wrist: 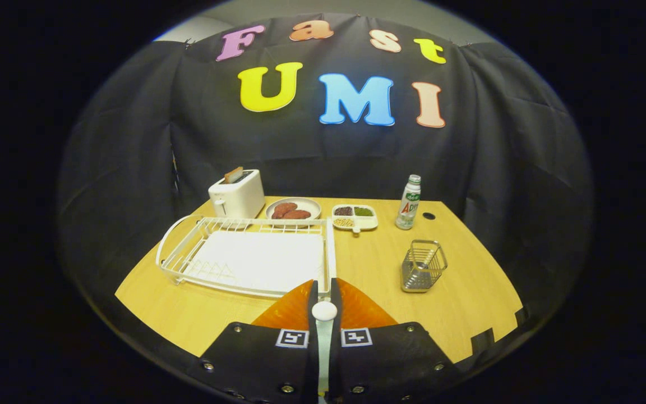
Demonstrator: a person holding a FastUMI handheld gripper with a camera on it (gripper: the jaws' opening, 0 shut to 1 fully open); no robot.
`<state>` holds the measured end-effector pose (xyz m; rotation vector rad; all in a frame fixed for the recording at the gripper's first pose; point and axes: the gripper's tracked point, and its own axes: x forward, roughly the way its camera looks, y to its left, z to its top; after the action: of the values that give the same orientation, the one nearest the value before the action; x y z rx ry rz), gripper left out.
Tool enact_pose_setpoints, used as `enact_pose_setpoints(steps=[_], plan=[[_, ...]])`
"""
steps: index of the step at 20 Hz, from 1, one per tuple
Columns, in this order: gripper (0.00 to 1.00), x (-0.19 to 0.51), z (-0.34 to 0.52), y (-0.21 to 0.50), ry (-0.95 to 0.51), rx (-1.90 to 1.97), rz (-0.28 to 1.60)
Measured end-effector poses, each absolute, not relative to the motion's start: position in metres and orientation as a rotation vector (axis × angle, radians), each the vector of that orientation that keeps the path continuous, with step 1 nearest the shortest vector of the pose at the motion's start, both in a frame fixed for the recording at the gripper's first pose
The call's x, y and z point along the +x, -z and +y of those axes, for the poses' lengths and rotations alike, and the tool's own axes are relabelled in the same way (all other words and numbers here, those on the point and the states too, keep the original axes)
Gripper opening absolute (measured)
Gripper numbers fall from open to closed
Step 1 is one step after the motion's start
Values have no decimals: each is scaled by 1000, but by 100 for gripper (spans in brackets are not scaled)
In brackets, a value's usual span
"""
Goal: Take the plate from the dish rack, then take the spoon from the basket and place it into the plate.
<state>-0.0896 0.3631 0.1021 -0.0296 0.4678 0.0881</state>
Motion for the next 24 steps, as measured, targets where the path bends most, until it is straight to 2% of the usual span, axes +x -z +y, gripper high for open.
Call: enact_pose_setpoints(steps=[10,17,21,24], plan=[[7,-97,400,-54,-201,1,586],[8,-92,405,-43,-227,42,605],[14,-89,398,-44,-222,30,604],[15,-84,389,-48,-196,32,593]])
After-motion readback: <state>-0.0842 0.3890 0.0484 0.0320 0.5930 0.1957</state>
